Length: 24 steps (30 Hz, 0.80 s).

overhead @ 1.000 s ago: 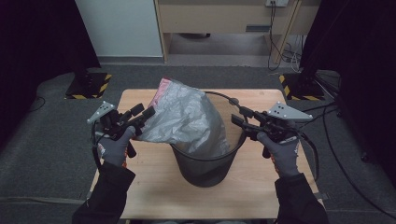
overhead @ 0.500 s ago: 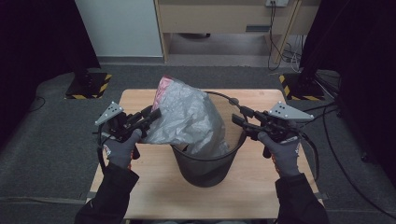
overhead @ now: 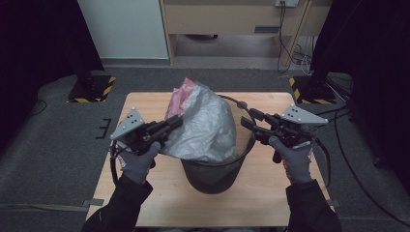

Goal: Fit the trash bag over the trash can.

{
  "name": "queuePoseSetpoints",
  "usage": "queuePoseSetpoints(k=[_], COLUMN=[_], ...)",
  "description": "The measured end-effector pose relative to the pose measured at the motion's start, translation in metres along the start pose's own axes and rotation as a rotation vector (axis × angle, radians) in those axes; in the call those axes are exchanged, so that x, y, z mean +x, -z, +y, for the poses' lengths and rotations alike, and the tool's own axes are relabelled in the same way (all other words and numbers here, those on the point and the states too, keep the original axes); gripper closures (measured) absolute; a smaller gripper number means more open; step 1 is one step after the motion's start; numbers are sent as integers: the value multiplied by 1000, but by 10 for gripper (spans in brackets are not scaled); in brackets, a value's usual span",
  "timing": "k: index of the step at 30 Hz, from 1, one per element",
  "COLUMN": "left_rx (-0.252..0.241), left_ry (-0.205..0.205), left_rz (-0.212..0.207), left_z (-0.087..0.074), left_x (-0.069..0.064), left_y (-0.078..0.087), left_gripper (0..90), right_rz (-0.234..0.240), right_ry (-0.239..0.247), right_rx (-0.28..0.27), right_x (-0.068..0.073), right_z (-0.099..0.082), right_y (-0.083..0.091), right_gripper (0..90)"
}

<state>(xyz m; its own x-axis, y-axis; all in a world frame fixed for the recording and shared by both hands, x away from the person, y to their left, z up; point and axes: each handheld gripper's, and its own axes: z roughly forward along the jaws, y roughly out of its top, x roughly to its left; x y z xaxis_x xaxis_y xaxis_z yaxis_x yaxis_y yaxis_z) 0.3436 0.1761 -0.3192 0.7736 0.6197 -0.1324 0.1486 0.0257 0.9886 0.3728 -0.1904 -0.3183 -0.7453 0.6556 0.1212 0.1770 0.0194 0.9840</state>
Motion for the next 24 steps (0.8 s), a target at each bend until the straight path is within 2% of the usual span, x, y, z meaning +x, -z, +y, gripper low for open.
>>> queuePoseSetpoints(k=[1, 2, 3, 4, 5, 6, 10, 14, 21, 24], left_rx=[5, 20, 20, 28, 28, 38, 44, 58, 62, 62], left_ry=[-10, -25, -25, -39, -39, -61, -83, -131, -143, -151], left_rz=[-20, -63, -63, -93, -93, -120, -149, -169, -188, -189], left_z=[0, -1, -1, -2, -2, -2, -2, -2, -3, -4], left_x=[-5, -14, -14, -21, -21, -29, -37, -49, -61, -68], left_y=[-3, -8, -8, -12, -12, -16, -18, -23, -26, -28], left_gripper=[862, 867, 868, 869, 869, 870, 871, 871, 871, 870], right_rz=[1, 4, 7, 9, 9, 13, 28, 45, 61, 62], right_ry=[0, -2, -5, -8, -8, -13, -27, -22, -23, -12], right_rx=[-4, -13, -19, -27, -27, -40, -64, -74, -103, -120], right_x=[0, 1, 1, 2, 2, 2, 4, 10, 18, 23], right_z=[1, 3, 4, 5, 5, 8, 11, 14, 21, 25], right_y=[1, 2, 3, 4, 4, 6, 9, 8, 6, 5], right_gripper=[520, 511, 507, 500, 500, 484, 472, 455, 443, 405])
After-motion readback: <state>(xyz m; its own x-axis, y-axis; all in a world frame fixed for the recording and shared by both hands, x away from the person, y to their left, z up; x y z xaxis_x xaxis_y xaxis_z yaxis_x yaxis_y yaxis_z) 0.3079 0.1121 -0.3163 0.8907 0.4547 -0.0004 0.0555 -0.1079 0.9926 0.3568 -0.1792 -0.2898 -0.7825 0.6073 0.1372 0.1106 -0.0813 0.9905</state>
